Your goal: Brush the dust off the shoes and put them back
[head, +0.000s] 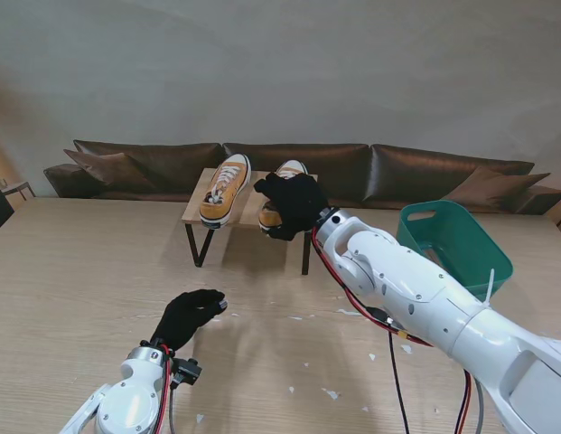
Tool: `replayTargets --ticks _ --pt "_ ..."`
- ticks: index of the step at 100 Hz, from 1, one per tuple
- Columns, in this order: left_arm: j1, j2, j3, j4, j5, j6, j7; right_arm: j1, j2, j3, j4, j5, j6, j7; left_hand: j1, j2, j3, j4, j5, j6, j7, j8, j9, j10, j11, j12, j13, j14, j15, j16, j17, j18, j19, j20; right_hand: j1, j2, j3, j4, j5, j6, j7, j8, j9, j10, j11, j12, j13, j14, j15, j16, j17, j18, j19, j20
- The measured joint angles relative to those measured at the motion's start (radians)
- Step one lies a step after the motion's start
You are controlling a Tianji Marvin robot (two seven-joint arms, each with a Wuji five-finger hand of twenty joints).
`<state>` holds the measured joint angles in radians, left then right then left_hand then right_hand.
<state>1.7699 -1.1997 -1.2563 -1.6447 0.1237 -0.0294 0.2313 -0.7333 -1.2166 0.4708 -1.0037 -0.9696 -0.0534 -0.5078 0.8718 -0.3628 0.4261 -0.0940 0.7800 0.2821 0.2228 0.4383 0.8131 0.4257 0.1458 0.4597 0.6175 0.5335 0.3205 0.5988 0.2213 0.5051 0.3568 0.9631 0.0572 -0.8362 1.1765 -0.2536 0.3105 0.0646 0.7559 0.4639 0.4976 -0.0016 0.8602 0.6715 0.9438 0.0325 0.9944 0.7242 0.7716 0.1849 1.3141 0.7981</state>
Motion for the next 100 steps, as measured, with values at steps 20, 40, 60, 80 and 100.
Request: replayTargets --ticks 20,40,60,80,100 --pt "-0.002 0.001 -0.001 0.003 0.001 -0.004 -0.006 -0.071 0.020 0.109 -0.105 0.000 -0.009 0.034 0.000 0.000 0.000 0.000 0.000 0.000 0.000 0.000 0.000 0.000 0.000 0.000 0.000 0.000 0.000 0.000 0.000 0.000 -0.001 0.000 -0.038 0.155 -0.114 0.013 0.001 -0.061 -0.004 -0.017 0.000 0.000 0.003 -0.012 -0.003 0.010 -0.016 -0.001 -0.002 0.011 -0.019 0.005" --pt "-0.013 0.005 0.001 0.008 0.007 -0.016 -0.016 -0.171 0.042 0.223 -0.256 -0.008 -0.012 0.075 0.000 0.000 -0.001 0.000 0.000 0.000 0.000 0.000 0.000 0.000 0.000 0.000 -0.012 0.000 0.000 0.000 0.000 0.000 -0.010 0.000 -0.019 0.246 -0.229 0.039 0.095 -0.149 -0.028 0.016 0.019 0.000 -0.072 -0.041 -0.031 0.041 -0.197 -0.073 -0.005 0.050 -0.146 -0.006" --pt "-0.025 0.009 0.002 0.009 0.010 -0.034 -0.033 -0.277 0.059 0.329 -0.379 -0.017 -0.037 0.097 0.000 0.000 -0.004 0.000 0.000 0.000 -0.002 0.000 0.000 0.000 -0.002 0.000 -0.035 -0.002 -0.009 0.000 -0.001 0.000 -0.010 0.000 0.017 0.287 -0.296 0.059 0.167 -0.173 -0.060 0.051 0.080 0.000 -0.139 -0.076 -0.031 0.066 -0.365 -0.150 -0.005 0.075 -0.250 -0.087" --pt "-0.030 0.012 0.003 0.007 0.014 -0.052 -0.038 -0.369 0.066 0.404 -0.452 0.005 -0.065 0.112 0.000 0.000 -0.013 0.000 -0.002 -0.001 -0.008 0.000 -0.027 -0.012 -0.027 -0.020 -0.059 -0.006 -0.053 -0.028 -0.017 0.000 -0.035 -0.003 0.056 0.312 -0.367 0.080 0.192 -0.184 -0.089 0.062 0.110 0.000 -0.189 -0.102 -0.031 0.085 -0.465 -0.183 -0.005 0.090 -0.299 -0.118" --pt "-0.032 0.016 0.003 0.006 0.024 -0.077 -0.047 -0.482 0.070 0.484 -0.525 0.043 -0.101 0.122 0.000 0.000 -0.015 0.000 -0.020 -0.011 -0.012 -0.005 -0.054 -0.029 -0.023 -0.048 -0.121 -0.033 -0.121 -0.088 -0.056 -0.012 -0.083 -0.077 0.107 0.373 -0.527 0.129 0.221 -0.184 -0.126 0.066 0.118 0.000 -0.225 -0.116 -0.040 0.102 -0.542 -0.220 -0.004 0.104 -0.350 -0.164"
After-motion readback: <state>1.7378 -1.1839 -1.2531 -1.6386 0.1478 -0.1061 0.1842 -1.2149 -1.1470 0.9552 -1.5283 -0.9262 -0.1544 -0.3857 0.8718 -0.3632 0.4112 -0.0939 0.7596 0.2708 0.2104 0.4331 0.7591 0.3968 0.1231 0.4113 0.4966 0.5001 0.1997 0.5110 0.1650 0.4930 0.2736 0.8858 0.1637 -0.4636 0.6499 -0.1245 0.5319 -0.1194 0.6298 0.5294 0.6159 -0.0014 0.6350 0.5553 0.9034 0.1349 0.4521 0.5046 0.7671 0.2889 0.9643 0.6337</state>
